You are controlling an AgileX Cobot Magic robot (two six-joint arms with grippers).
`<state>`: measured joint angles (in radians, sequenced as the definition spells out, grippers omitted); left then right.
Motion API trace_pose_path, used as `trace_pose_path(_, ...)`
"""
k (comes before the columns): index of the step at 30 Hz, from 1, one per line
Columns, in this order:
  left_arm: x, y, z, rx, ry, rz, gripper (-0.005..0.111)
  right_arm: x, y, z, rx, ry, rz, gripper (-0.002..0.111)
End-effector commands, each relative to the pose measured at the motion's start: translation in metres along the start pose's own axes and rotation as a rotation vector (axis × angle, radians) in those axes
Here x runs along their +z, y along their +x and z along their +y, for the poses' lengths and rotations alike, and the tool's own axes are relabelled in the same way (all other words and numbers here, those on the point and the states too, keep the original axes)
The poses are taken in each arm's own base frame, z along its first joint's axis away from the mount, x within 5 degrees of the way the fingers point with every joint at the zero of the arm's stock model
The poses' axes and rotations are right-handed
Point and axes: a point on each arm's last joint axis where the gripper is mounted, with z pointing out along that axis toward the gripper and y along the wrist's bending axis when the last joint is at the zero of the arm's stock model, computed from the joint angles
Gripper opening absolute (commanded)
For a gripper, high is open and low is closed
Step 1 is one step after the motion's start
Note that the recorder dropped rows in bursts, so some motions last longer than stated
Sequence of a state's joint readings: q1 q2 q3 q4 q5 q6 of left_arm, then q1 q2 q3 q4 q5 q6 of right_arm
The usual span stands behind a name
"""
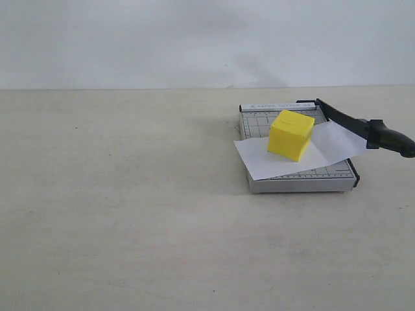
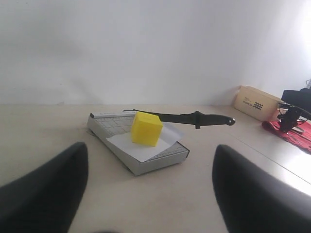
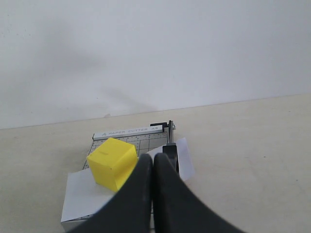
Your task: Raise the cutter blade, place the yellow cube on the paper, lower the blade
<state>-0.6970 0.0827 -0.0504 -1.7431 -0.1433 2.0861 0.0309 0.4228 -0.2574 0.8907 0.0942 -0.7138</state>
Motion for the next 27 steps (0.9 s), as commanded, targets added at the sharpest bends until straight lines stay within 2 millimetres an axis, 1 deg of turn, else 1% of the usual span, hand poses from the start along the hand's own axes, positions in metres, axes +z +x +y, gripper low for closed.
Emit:
trace_pose_path(1,-0.0004,0.0008,-0.0019,-0.009,0.016,-0.008,0.069,-0.0006,-0.0003,-0.0004,-0.004,0.004,-0.008,0.000)
trace_pose_path(22,-0.0004,0.0006,-0.0021,-0.009,0.018,-0.009,0.069,-0.0006,-0.0007,-0.0007,-0.004,0.008,-0.012,0.000)
trace_pose_path(27,-0.0004,0.0007,-0.0020,-0.009,0.017,-0.008,0.069,-0.0009,-0.0046,-0.0020,-0.005,0.025,-0.039,0.000)
